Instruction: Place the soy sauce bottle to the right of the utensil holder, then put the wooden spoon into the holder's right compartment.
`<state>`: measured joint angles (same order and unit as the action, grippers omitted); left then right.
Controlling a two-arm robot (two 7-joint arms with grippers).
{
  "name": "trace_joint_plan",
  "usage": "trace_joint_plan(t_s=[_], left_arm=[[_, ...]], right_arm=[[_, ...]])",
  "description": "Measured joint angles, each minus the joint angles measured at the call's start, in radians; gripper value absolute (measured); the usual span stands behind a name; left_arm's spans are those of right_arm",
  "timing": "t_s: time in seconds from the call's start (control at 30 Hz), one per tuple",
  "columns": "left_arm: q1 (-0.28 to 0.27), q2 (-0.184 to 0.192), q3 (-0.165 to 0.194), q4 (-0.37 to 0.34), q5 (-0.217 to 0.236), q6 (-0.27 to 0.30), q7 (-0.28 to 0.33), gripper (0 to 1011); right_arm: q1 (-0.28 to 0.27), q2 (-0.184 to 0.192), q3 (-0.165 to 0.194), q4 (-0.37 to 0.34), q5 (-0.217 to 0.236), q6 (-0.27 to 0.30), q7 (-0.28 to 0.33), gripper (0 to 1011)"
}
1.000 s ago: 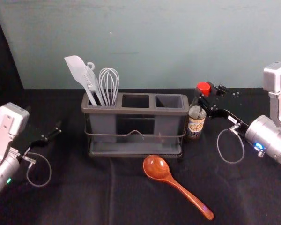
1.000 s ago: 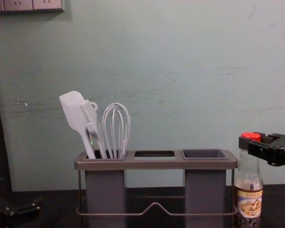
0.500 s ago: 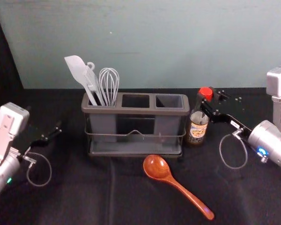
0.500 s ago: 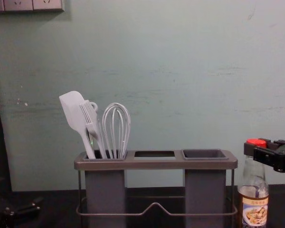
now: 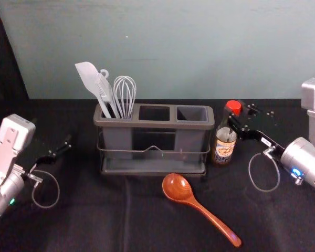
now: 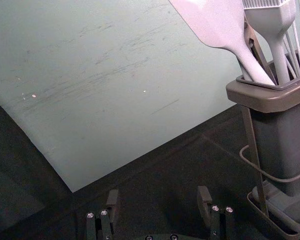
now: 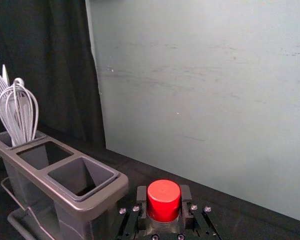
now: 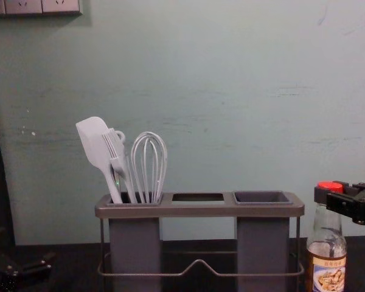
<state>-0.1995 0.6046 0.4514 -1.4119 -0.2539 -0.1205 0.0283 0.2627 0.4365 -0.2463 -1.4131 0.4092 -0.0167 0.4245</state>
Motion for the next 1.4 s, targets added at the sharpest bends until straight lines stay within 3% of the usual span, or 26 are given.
trace_joint_plan(t_s=[1.3,1.4], left_arm=[[0.0,0.0,0.0,0.0,0.0,0.0,0.0,1011],[0.0,0.0,0.0,0.0,0.0,0.0,0.0,1011]], right_arm=[[0.002,0.0,-0.003,0.005,0.002,0.003,0.006,392],[0.002,0.0,-0.004,0.006,0.001,0.006,0.006,458]])
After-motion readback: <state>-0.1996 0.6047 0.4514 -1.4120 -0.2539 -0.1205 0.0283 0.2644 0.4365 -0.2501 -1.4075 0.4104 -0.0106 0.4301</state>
